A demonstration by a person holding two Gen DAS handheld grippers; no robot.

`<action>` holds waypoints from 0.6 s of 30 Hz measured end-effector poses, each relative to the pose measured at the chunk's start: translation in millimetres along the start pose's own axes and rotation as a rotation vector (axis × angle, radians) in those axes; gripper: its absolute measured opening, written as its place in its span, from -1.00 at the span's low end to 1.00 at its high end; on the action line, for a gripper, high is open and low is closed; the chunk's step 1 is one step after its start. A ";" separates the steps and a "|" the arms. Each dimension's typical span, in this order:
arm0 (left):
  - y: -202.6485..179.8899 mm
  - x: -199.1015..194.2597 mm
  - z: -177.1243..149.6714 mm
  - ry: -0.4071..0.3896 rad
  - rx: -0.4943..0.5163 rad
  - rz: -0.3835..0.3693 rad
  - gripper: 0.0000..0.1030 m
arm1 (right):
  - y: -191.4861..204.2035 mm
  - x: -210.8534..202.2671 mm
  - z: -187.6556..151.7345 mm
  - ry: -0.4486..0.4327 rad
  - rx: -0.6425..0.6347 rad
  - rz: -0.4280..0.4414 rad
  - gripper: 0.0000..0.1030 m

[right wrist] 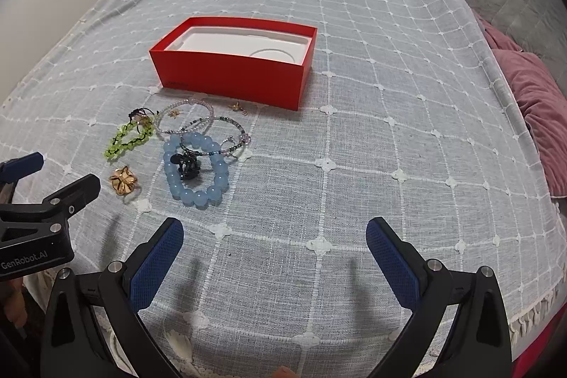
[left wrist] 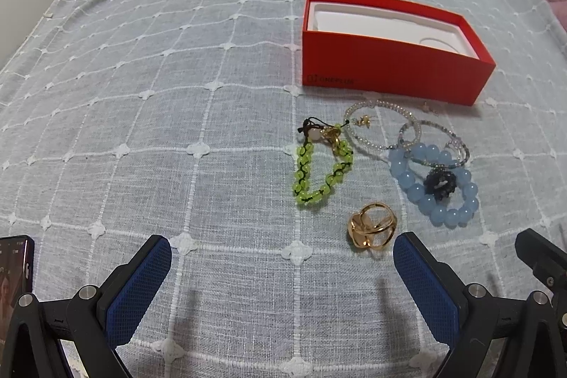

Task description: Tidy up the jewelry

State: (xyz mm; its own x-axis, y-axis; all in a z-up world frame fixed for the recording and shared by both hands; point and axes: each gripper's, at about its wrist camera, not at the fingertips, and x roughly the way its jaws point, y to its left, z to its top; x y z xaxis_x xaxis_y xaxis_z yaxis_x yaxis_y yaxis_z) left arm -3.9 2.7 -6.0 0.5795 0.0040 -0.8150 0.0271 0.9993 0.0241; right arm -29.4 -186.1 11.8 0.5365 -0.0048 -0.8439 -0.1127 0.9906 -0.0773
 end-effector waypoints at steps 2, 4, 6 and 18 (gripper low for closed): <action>0.1 0.1 -0.2 -0.001 0.001 0.001 1.00 | 0.7 0.6 -0.3 0.001 -0.002 -0.001 1.00; 0.0 0.1 0.1 0.000 -0.002 0.000 1.00 | 0.9 0.9 -0.7 0.003 -0.004 0.000 1.00; 0.3 0.4 -0.4 0.000 -0.003 0.000 1.00 | 1.0 0.7 -1.0 0.003 -0.006 0.000 1.00; 1.2 0.3 -2.2 0.000 -0.002 -0.004 1.00 | 1.7 0.1 -1.0 0.004 -0.008 -0.002 1.00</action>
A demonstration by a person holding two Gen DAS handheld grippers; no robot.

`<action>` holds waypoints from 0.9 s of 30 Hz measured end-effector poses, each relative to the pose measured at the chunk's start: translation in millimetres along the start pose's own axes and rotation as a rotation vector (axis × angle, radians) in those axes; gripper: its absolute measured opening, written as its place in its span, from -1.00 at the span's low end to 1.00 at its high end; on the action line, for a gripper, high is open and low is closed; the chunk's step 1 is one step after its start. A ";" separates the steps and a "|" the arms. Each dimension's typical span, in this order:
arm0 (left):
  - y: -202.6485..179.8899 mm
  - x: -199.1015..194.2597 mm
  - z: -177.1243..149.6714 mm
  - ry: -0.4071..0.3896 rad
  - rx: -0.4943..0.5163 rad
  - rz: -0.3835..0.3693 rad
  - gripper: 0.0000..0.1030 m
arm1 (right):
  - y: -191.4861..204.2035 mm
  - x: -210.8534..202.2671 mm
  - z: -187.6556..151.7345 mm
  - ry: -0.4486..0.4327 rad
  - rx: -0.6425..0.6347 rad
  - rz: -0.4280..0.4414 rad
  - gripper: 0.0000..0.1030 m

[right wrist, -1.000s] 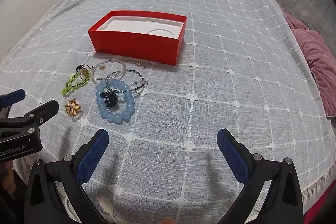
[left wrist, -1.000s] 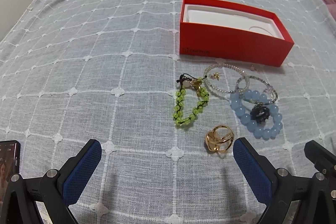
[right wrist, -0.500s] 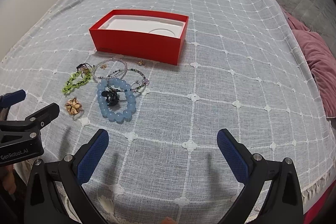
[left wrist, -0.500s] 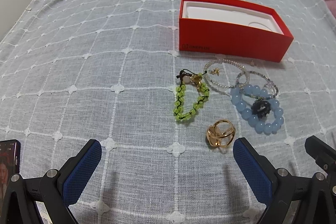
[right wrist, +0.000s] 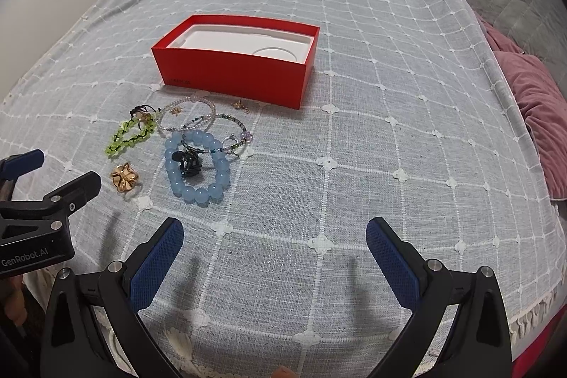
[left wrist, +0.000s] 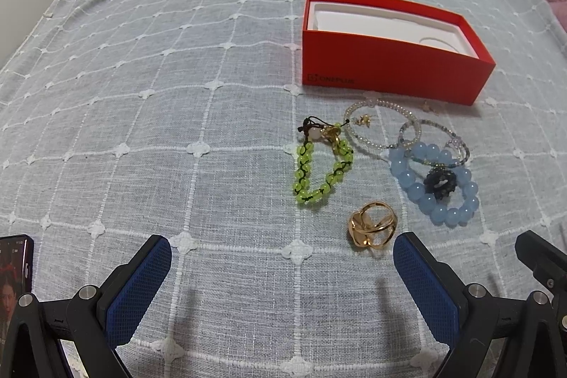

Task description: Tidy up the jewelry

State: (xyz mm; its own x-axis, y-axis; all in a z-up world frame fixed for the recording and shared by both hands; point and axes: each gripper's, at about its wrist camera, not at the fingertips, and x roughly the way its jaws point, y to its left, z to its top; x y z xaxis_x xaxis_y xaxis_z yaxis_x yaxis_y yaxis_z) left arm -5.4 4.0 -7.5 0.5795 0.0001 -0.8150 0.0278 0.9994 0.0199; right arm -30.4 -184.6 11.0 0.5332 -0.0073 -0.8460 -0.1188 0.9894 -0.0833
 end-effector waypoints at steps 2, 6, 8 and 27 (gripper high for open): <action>-0.1 0.1 -0.1 0.000 0.003 -0.001 1.00 | -0.1 -0.3 -0.2 0.000 0.000 -0.003 1.00; 1.4 3.1 0.4 0.006 0.007 -0.005 1.00 | -1.9 -0.8 -0.2 -0.001 0.002 -0.010 1.00; 2.9 6.8 0.7 0.014 0.007 -0.007 1.00 | -2.4 -0.7 -0.2 0.001 0.001 -0.013 1.00; 28.0 31.8 25.9 0.020 -0.063 -0.237 0.51 | -5.6 -0.7 -0.9 0.016 -0.006 0.028 1.00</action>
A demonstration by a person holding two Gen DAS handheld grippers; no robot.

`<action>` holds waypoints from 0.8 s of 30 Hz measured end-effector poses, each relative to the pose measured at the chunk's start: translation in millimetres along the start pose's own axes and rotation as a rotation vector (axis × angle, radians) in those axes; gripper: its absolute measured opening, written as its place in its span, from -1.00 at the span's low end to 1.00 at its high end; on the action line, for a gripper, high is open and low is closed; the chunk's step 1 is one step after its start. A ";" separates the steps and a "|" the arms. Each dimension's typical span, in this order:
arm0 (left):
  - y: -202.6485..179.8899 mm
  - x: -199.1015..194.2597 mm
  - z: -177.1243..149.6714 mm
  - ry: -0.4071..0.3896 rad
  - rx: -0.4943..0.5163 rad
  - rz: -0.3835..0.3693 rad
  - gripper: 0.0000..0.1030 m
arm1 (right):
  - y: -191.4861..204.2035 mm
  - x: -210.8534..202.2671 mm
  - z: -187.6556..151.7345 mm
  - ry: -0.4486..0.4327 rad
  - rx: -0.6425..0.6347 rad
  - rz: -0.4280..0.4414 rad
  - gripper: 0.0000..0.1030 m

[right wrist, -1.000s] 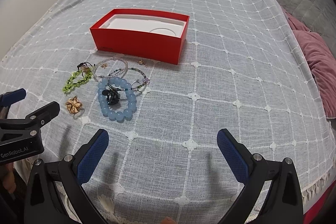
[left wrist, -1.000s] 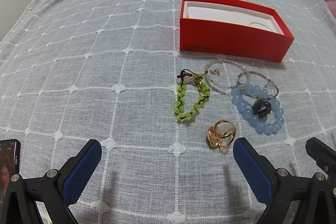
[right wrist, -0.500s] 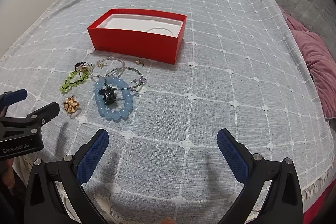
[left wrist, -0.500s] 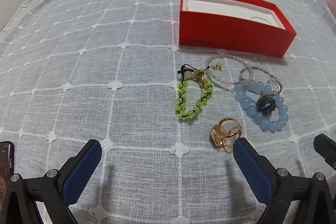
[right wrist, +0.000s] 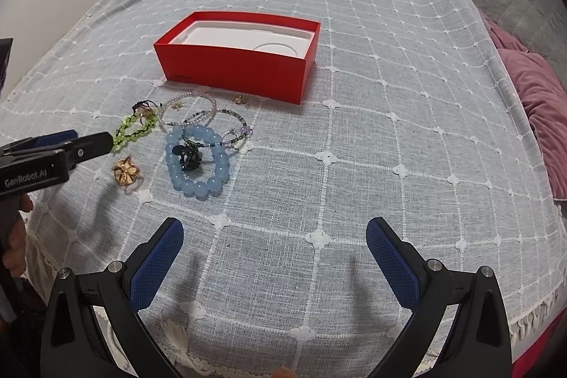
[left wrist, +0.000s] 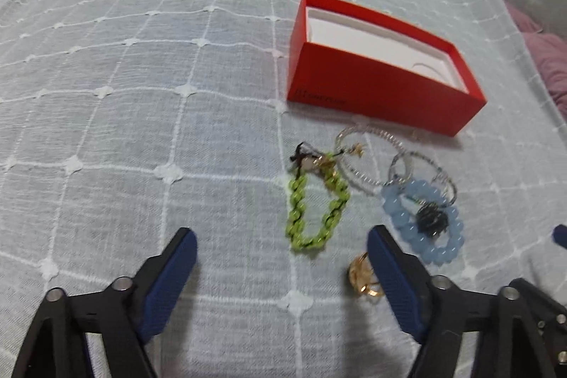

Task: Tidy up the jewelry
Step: 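Move both tools forward over the bracelets lying beside the red box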

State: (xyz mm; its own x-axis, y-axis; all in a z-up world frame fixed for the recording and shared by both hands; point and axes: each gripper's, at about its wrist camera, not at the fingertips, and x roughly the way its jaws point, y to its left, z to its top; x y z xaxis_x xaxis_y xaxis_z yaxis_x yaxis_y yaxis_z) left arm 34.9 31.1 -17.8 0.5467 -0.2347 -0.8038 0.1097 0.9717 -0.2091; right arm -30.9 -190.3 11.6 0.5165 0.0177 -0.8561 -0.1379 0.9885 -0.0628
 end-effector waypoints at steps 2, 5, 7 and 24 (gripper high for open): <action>-3.8 2.1 4.2 0.000 0.013 -0.007 0.43 | -0.3 0.7 2.6 0.004 -0.006 0.005 1.00; -12.2 1.9 11.1 -0.009 0.060 -0.017 0.42 | -1.1 3.1 10.9 0.022 -0.013 0.039 1.00; -16.4 3.1 16.0 -0.007 0.092 -0.024 0.42 | -2.7 5.2 19.0 0.039 -0.009 0.073 1.00; -6.5 13.3 34.2 0.049 0.107 0.021 0.42 | 32.9 60.0 60.2 0.055 -0.120 0.216 0.71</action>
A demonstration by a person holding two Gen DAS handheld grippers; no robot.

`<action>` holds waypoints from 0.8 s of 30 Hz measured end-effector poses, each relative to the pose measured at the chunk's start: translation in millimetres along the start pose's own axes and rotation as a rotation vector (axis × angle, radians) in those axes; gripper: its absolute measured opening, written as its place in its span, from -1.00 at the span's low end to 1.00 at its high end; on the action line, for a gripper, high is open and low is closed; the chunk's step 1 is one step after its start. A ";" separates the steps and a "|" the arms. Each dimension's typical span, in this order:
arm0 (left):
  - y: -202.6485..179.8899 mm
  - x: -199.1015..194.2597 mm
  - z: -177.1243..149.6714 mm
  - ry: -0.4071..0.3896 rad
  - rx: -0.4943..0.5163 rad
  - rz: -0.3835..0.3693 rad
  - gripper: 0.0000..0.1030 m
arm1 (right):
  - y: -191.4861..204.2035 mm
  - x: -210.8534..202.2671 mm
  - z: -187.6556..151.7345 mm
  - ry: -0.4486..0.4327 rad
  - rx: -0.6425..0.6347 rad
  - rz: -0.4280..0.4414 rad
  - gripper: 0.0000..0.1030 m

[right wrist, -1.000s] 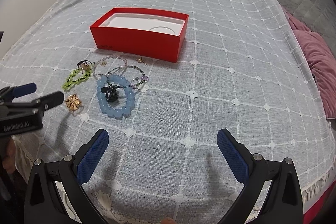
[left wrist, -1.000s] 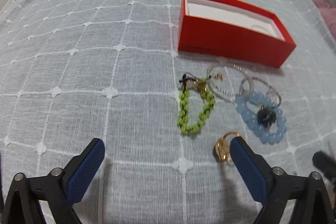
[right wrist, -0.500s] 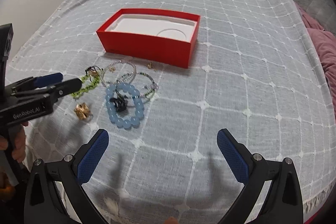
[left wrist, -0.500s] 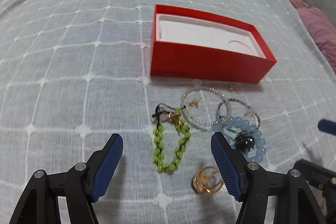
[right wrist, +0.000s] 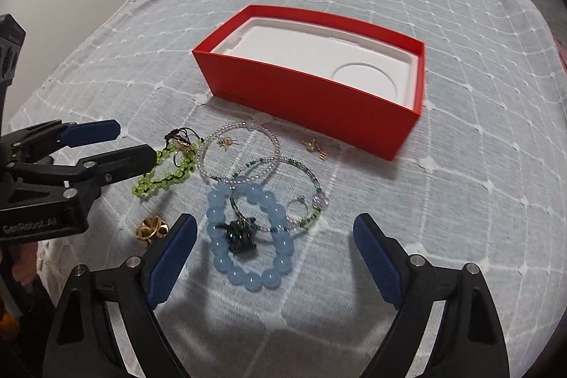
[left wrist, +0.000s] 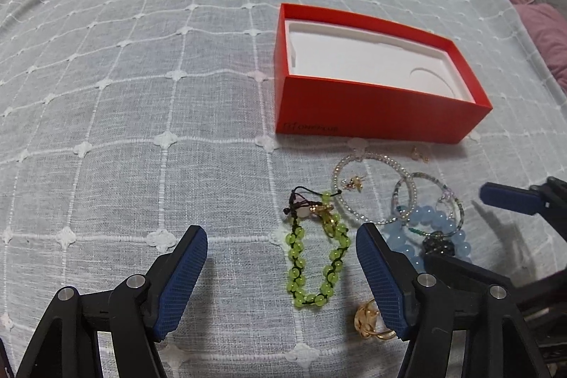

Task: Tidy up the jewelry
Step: 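Move both tools forward over the bracelets lying beside the red box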

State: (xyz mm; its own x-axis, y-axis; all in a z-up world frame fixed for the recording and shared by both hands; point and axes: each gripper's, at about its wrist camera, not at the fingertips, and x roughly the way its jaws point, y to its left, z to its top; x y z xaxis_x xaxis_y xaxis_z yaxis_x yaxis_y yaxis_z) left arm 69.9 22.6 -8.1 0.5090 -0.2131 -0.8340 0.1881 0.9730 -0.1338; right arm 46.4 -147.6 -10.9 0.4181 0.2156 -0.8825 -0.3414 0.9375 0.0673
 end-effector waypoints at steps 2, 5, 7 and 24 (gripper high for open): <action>1.4 1.1 -0.4 0.003 -0.003 0.000 0.42 | 2.0 6.1 3.0 0.012 -0.014 -0.015 0.64; 2.5 3.1 -0.3 0.006 -0.001 0.006 0.42 | 3.2 14.9 5.8 0.026 -0.029 -0.014 0.53; 2.8 4.4 -0.4 0.008 0.002 0.003 0.42 | 1.9 17.0 7.1 0.024 -0.031 0.003 0.46; -20.2 8.0 4.7 -0.010 0.080 -0.063 0.42 | -18.2 -7.5 2.0 -0.030 -0.014 0.038 0.06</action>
State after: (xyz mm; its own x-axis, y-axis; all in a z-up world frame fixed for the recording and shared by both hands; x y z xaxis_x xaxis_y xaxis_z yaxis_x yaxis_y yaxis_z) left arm 74.1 0.9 -9.6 0.5022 -0.2752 -0.8198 0.2866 0.9474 -0.1425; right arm 51.2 -165.8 -4.6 0.4291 0.2592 -0.8653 -0.3694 0.9245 0.0938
